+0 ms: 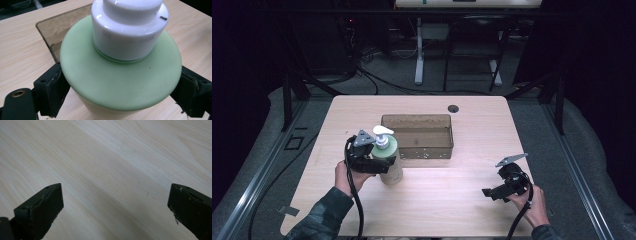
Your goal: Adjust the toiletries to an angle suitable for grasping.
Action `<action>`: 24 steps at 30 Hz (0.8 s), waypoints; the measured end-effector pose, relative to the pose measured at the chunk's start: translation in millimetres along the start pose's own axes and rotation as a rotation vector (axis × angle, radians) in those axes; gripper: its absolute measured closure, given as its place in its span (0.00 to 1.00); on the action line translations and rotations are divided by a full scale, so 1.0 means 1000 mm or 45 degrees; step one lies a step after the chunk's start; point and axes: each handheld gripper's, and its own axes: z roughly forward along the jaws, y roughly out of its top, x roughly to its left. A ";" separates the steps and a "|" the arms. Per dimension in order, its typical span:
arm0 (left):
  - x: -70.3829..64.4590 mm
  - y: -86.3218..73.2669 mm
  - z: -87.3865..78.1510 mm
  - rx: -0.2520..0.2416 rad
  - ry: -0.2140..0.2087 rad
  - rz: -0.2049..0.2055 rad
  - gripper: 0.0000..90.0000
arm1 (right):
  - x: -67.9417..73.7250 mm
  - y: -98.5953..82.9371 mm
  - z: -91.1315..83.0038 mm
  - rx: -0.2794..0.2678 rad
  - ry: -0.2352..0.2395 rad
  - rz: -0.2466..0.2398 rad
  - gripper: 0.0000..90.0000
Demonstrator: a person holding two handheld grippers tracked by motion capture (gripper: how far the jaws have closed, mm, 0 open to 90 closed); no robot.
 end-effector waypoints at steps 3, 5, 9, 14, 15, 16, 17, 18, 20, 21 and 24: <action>0.000 0.001 0.000 0.007 -0.027 0.019 0.08 | 0.001 0.002 0.000 0.019 -0.019 -0.017 0.01; 0.001 0.002 0.000 0.018 -0.047 0.025 0.04 | 0.000 0.002 -0.001 0.020 -0.028 -0.020 0.03; 0.002 0.006 -0.005 0.013 -0.084 0.039 0.00 | -0.002 0.002 -0.003 0.006 -0.051 -0.008 0.05; 0.008 0.014 -0.015 -0.039 -0.137 0.045 0.00 | -0.003 0.002 -0.007 -0.008 -0.065 0.000 0.09; 0.009 0.016 -0.017 -0.046 -0.145 0.049 0.00 | -0.002 0.002 -0.008 -0.013 -0.072 0.001 0.12; 0.010 0.018 -0.019 -0.054 -0.153 0.054 0.00 | -0.002 0.002 -0.009 -0.026 -0.069 0.002 0.14; 0.010 0.019 -0.021 -0.066 -0.164 0.057 0.00 | -0.002 0.002 -0.009 -0.032 -0.068 0.000 0.14; 0.011 0.021 -0.022 -0.068 -0.165 0.063 0.00 | -0.002 0.003 -0.009 -0.031 -0.062 -0.002 0.14; 0.012 0.024 -0.025 -0.067 -0.172 0.079 0.00 | -0.002 0.003 -0.009 -0.027 -0.060 -0.007 0.13; 0.013 0.026 -0.025 -0.064 -0.167 0.087 0.00 | -0.001 0.003 -0.010 -0.031 -0.053 -0.006 0.13; 0.013 0.033 -0.028 -0.057 -0.175 0.118 0.00 | 0.000 0.004 -0.010 -0.039 -0.059 -0.023 0.13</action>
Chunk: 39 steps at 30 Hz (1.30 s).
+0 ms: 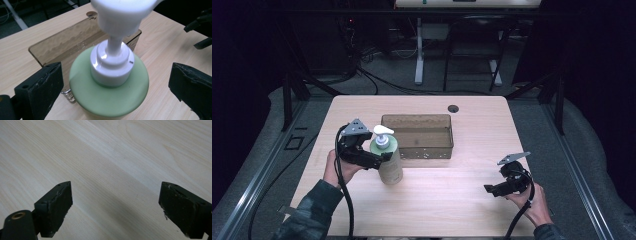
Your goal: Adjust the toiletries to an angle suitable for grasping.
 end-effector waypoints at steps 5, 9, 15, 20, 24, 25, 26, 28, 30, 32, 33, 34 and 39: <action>0.002 0.019 -0.005 0.015 -0.002 0.060 0.00 | 0.001 0.000 0.000 -0.003 0.001 -0.010 0.14; 0.008 0.032 -0.006 0.054 -0.016 0.089 0.03 | 0.001 0.000 0.000 -0.006 0.014 -0.011 0.14; 0.013 0.045 -0.008 0.088 -0.068 0.131 0.17 | 0.002 0.001 -0.001 -0.013 0.027 -0.023 0.15; 0.013 0.051 -0.008 0.108 -0.095 0.178 0.38 | 0.003 0.001 0.000 0.004 0.027 -0.025 0.15; 0.014 0.053 -0.006 0.130 -0.131 0.194 0.51 | 0.003 0.001 -0.001 0.000 0.034 -0.027 0.15; 0.014 0.054 -0.006 0.140 -0.126 0.200 0.55 | 0.003 0.001 -0.001 0.000 0.031 -0.027 0.15; 0.013 0.054 -0.006 0.148 -0.133 0.217 0.57 | 0.003 0.001 -0.001 -0.002 0.030 -0.024 0.15; 0.012 0.056 -0.005 0.170 -0.139 0.252 0.62 | 0.003 0.001 -0.001 0.002 0.030 -0.023 0.16; 0.011 0.057 -0.005 0.181 -0.138 0.271 0.64 | 0.003 0.000 -0.001 0.004 0.034 -0.019 0.16; 0.011 0.058 -0.006 0.187 -0.146 0.274 0.65 | 0.002 0.000 -0.001 0.002 0.031 -0.019 0.16; 0.011 0.058 -0.006 0.191 -0.145 0.282 0.66 | 0.002 0.001 -0.001 0.001 0.031 -0.020 0.16; 0.011 0.058 -0.006 0.194 -0.144 0.282 0.66 | 0.002 0.001 -0.001 0.000 0.029 -0.021 0.16; 0.009 0.058 -0.006 0.196 -0.141 0.291 0.68 | 0.002 0.000 -0.002 0.000 0.027 -0.015 0.16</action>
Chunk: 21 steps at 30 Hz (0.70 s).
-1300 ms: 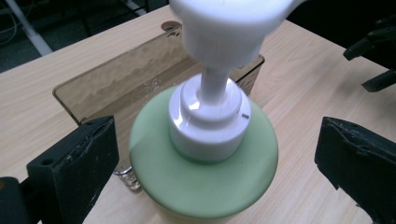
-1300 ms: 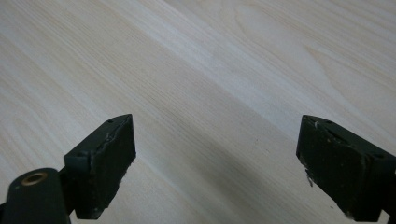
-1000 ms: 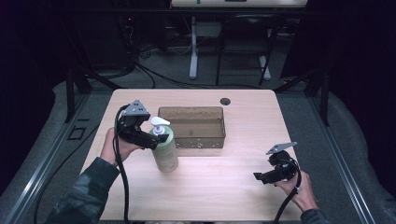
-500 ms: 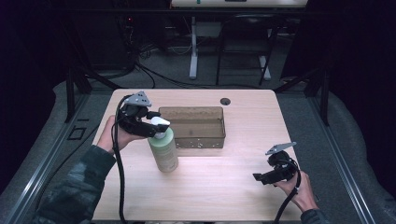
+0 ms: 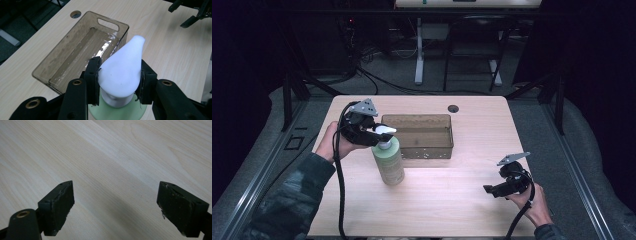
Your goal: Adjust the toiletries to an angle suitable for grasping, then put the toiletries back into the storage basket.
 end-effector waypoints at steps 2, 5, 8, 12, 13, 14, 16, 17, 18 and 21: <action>0.000 0.000 0.000 0.002 0.001 0.002 0.68 | 0.000 0.000 0.000 0.003 -0.003 -0.002 0.16; -0.001 0.000 -0.001 0.006 -0.003 0.007 0.68 | 0.001 0.000 0.000 0.000 -0.002 -0.008 0.16; 0.000 0.000 -0.001 0.012 -0.012 0.005 0.68 | 0.000 0.001 0.000 -0.001 -0.003 -0.007 0.16; 0.001 0.002 -0.001 0.030 -0.023 -0.007 0.68 | 0.000 0.001 0.000 0.000 -0.009 -0.001 0.15; 0.001 0.002 -0.001 0.034 -0.026 -0.009 0.68 | 0.000 0.001 0.000 0.002 -0.009 -0.003 0.15; 0.000 0.003 -0.001 0.037 -0.021 -0.006 0.68 | 0.000 0.001 0.000 0.003 -0.011 0.000 0.15; 0.000 0.003 -0.002 0.044 -0.023 -0.003 0.68 | 0.000 0.000 0.000 0.004 -0.010 -0.001 0.15; 0.000 0.004 -0.002 0.049 -0.016 -0.002 0.69 | 0.000 0.000 0.000 0.004 -0.013 -0.001 0.15; 0.000 0.004 -0.002 0.054 -0.018 -0.006 0.69 | -0.001 0.000 0.000 0.003 -0.011 -0.002 0.15; 0.000 0.006 -0.002 0.067 -0.019 -0.007 0.69 | -0.001 0.000 0.000 0.003 -0.021 -0.007 0.15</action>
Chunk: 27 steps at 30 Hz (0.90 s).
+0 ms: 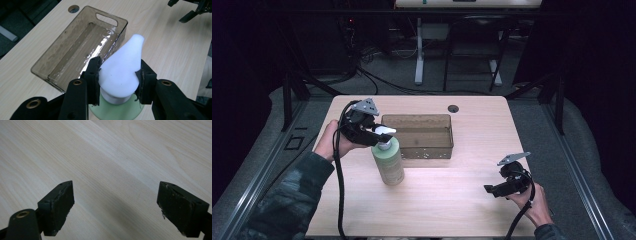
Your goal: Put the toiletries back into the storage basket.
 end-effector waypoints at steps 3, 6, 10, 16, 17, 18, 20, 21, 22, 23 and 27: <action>0.000 0.002 -0.001 0.008 0.003 -0.001 0.69 | 0.000 0.000 0.000 -0.007 -0.010 -0.009 0.15; 0.000 0.005 -0.004 0.010 0.004 0.002 0.69 | 0.000 0.000 -0.001 -0.005 -0.009 -0.006 0.14; -0.001 0.010 -0.009 0.017 0.005 0.012 0.69 | -0.001 -0.002 -0.001 0.009 -0.023 -0.002 0.11; -0.001 0.014 -0.012 0.036 -0.005 0.014 0.69 | -0.002 -0.002 0.001 0.021 -0.026 -0.009 0.05; -0.001 0.015 -0.013 0.043 -0.005 0.017 0.69 | -0.001 -0.002 0.002 0.030 -0.032 -0.005 0.05; -0.001 0.015 -0.014 0.047 -0.010 0.014 0.69 | -0.002 -0.002 0.002 0.032 -0.029 -0.004 0.05; 0.000 0.016 -0.014 0.056 -0.013 0.017 0.69 | -0.002 -0.003 0.003 0.040 -0.031 -0.001 0.04; 0.000 0.017 -0.014 0.061 -0.013 0.020 0.69 | -0.002 -0.003 0.003 0.041 -0.024 0.001 0.04; 0.000 0.018 -0.015 0.071 -0.014 0.019 0.69 | -0.002 -0.002 0.002 0.043 -0.023 0.000 0.03; -0.001 0.018 -0.015 0.075 -0.014 0.024 0.69 | -0.002 -0.002 0.002 0.040 -0.025 0.000 0.03; -0.001 0.021 -0.016 0.093 -0.016 0.038 0.69 | -0.001 0.000 0.003 0.047 -0.026 -0.012 0.02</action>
